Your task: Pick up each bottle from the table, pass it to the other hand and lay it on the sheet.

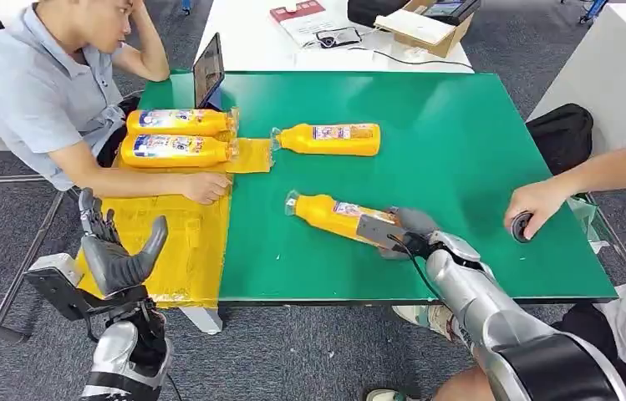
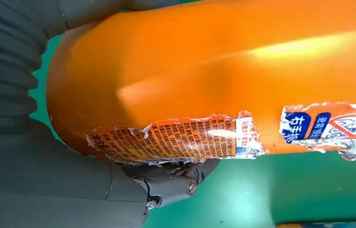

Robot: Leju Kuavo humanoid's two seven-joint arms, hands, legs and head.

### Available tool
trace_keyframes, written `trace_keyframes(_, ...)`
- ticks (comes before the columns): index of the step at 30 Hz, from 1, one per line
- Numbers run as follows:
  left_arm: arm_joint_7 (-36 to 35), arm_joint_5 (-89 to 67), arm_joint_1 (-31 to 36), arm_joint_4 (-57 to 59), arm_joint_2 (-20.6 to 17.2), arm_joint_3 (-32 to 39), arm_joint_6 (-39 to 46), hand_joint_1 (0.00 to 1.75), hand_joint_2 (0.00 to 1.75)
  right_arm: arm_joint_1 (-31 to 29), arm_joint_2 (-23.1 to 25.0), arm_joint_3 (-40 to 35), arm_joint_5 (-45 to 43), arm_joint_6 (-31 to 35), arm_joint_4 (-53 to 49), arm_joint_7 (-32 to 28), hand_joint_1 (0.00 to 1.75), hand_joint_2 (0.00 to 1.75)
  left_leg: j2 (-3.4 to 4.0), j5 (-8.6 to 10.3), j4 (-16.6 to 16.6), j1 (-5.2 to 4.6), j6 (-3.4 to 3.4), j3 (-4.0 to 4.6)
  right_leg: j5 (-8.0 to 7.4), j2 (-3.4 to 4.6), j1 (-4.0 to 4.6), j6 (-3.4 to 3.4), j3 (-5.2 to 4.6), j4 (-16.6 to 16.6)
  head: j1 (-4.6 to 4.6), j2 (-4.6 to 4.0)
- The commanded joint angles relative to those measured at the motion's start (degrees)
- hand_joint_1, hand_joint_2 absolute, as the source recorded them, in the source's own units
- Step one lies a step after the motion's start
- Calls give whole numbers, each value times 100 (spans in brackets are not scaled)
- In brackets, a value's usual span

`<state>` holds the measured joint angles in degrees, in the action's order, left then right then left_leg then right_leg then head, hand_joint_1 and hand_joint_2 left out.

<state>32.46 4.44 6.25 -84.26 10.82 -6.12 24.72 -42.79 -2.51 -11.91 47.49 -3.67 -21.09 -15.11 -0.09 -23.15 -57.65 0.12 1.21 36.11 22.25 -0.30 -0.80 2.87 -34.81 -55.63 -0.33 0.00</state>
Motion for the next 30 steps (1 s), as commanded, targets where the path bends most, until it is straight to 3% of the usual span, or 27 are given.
trace_keyframes(1, -64, 145, -22, 232, -139, -195, -382, 0, 175, 220, 103, 106, -397, -107, 294, -422, 175, 175, -5, -5, 8, 5, -6, -24, 6, -4, 6, -9, 26, 9, 2, -2)
trace_keyframes(3, -1, 161, -74, 161, -169, -304, -574, 0, 175, 292, 133, 172, -577, -88, 172, -833, 175, 175, -7, -11, 13, 6, -10, -42, 13, -5, 7, -16, 43, 12, 2, 0)
trace_keyframes(8, -1, 161, -88, 160, -154, -316, -574, 0, 175, 299, 139, 168, -578, -88, 173, -835, 175, 175, -2, -8, 7, 3, -7, -23, 8, 0, 4, -10, 25, 6, 0, -2)
trace_keyframes(14, -140, 669, -343, 365, -43, -740, -1705, 0, 175, 995, 766, 1035, -2040, 956, -1219, -2311, 175, 175, 6, -14, 13, 3, -10, -40, 13, 8, 3, -16, 39, 9, 2, 0)
trace_keyframes(19, -244, 1191, -409, 507, 51, -844, -2039, 0, 175, 1841, 1226, 1041, -3301, 1343, -3064, -2404, 175, 175, 9, -18, 5, 4, -11, -10, 15, 14, 5, -15, 10, -1, -2, -2)
trace_keyframes(30, -229, 1011, -280, 738, 90, -909, -1870, 0, 175, 2131, 1311, 739, -3796, 1489, -3590, -2489, 175, 175, -10, -9, 3, 1, -9, 15, 13, -5, 0, -10, -9, -1, 2, 0)
